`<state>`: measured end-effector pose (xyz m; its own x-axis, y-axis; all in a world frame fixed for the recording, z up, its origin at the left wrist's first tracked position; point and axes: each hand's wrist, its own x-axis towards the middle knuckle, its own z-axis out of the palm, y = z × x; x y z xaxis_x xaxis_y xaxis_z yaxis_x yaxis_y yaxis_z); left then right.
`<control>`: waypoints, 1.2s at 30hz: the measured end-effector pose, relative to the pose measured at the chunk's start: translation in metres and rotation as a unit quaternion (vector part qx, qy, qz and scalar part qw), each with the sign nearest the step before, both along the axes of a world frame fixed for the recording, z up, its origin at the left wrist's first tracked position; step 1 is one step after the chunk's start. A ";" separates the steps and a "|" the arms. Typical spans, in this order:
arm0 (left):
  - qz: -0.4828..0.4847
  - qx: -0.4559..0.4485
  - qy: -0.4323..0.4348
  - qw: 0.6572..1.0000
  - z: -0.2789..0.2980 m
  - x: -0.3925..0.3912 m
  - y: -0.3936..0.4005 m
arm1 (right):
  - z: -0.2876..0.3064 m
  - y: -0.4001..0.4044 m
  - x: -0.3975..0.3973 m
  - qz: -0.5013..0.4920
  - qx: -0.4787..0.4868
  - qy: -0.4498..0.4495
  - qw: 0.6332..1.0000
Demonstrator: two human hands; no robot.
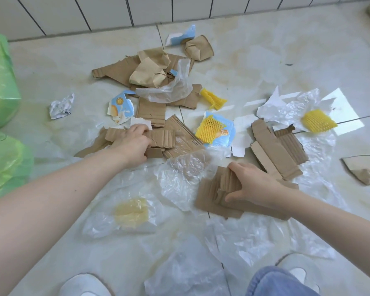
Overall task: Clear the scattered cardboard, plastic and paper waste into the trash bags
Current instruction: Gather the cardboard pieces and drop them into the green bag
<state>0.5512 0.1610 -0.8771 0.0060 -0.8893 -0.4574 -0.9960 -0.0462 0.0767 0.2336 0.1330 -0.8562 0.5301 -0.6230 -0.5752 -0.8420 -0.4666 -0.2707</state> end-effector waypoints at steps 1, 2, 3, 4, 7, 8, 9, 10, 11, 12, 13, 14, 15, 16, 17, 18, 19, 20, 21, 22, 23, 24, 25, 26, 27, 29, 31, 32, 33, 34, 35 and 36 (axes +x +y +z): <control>0.002 -0.003 -0.002 1.000 0.002 -0.002 0.001 | -0.002 0.000 0.002 0.003 0.003 0.002 1.000; -0.001 -0.009 -0.005 1.000 0.002 -0.003 0.003 | -0.005 0.001 0.005 0.007 0.002 0.004 1.000; -0.006 -0.014 -0.010 1.000 0.002 -0.005 0.004 | -0.008 0.003 0.008 0.014 -0.004 0.008 1.000; -0.011 -0.023 -0.013 1.000 0.002 -0.006 0.005 | -0.010 0.005 0.010 0.025 -0.013 0.013 1.000; -0.023 -0.037 -0.015 0.999 0.000 -0.005 0.010 | -0.014 0.017 0.016 0.060 -0.040 0.023 0.997; -0.029 -0.041 -0.012 0.999 -0.001 -0.003 0.011 | -0.013 0.021 0.018 0.068 -0.049 0.023 0.996; -0.035 -0.045 -0.006 0.998 -0.002 -0.002 0.013 | -0.011 0.025 0.019 0.073 -0.056 0.019 0.996; -0.041 -0.048 0.000 0.998 -0.002 0.000 0.016 | -0.007 0.029 0.021 0.077 -0.059 0.011 0.995; -0.045 -0.051 0.005 0.998 -0.002 0.001 0.018 | -0.004 0.034 0.022 0.084 -0.062 0.002 0.995; -0.049 -0.055 0.006 0.997 -0.002 0.002 0.020 | -0.002 0.039 0.024 0.097 -0.063 -0.006 0.993; -0.052 -0.060 0.006 0.997 -0.002 0.002 0.023 | -0.001 0.044 0.025 0.114 -0.066 -0.010 0.991; -0.054 -0.066 0.008 0.996 -0.002 0.003 0.025 | -0.001 0.050 0.027 0.134 -0.071 -0.012 0.988; -0.055 -0.069 0.010 0.996 -0.002 0.004 0.027 | -0.003 0.055 0.029 0.154 -0.076 -0.010 0.985; -0.055 -0.068 0.012 0.996 -0.002 0.004 0.029 | -0.005 0.059 0.032 0.171 -0.081 -0.001 0.982; -0.057 -0.065 0.014 0.996 -0.001 0.004 0.031 | -0.009 0.062 0.033 0.182 -0.084 0.012 0.980; -0.057 -0.063 0.015 0.996 0.000 0.004 0.033 | -0.012 0.063 0.036 0.185 -0.087 0.025 0.979; -0.055 -0.063 0.017 0.996 0.001 0.003 0.034 | -0.014 0.064 0.037 0.184 -0.091 0.035 0.978; -0.049 -0.063 0.019 0.997 0.003 0.003 0.035 | -0.016 0.064 0.039 0.181 -0.093 0.042 0.978; -0.042 -0.064 0.021 0.997 0.005 0.003 0.037 | -0.018 0.064 0.039 0.178 -0.094 0.045 0.979; -0.035 -0.065 0.019 0.997 0.007 0.003 0.038 | -0.018 0.064 0.040 0.174 -0.092 0.045 0.979; -0.029 -0.063 0.014 0.997 0.009 0.004 0.040 | -0.018 0.064 0.039 0.168 -0.089 0.042 0.981; -0.024 -0.060 0.006 0.998 0.011 0.004 0.041 | -0.017 0.064 0.039 0.158 -0.085 0.034 0.983; -0.019 -0.054 0.000 0.998 0.013 0.005 0.043 | -0.014 0.063 0.038 0.144 -0.076 0.025 0.986; -0.014 -0.047 -0.004 0.999 0.014 0.006 0.045 | -0.011 0.062 0.038 0.125 -0.062 0.012 0.990; -0.008 -0.040 -0.004 0.999 0.016 0.006 0.047 | -0.007 0.060 0.038 0.105 -0.043 0.001 0.994; 0.010 -0.032 0.013 0.999 0.020 0.007 0.053 | 0.005 0.056 0.039 0.091 -0.014 -0.002 0.996; 0.037 -0.036 0.048 0.998 0.026 0.010 0.061 | 0.020 0.050 0.041 0.097 0.012 0.002 0.995; 0.054 -0.044 0.070 0.995 0.031 0.012 0.066 | 0.031 0.048 0.043 0.091 0.031 -0.006 0.995; 0.073 -0.053 0.092 0.992 0.036 0.013 0.071 | 0.042 0.044 0.045 0.080 0.051 -0.015 0.995; 0.095 -0.062 0.112 0.987 0.042 0.014 0.076 | 0.055 0.041 0.049 0.071 0.067 -0.026 0.995; 0.119 -0.069 0.134 0.981 0.049 0.015 0.081 | 0.067 0.037 0.053 0.063 0.078 -0.038 0.994; 0.144 -0.070 0.157 0.974 0.057 0.016 0.086 | 0.081 0.034 0.058 0.054 0.086 -0.056 0.993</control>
<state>0.5677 0.2467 -0.8204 0.1444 -0.9252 -0.3508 -0.8693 -0.2880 0.4017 0.2912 0.1674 -0.7747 0.6550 -0.4567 -0.6020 -0.7498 -0.4912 -0.4432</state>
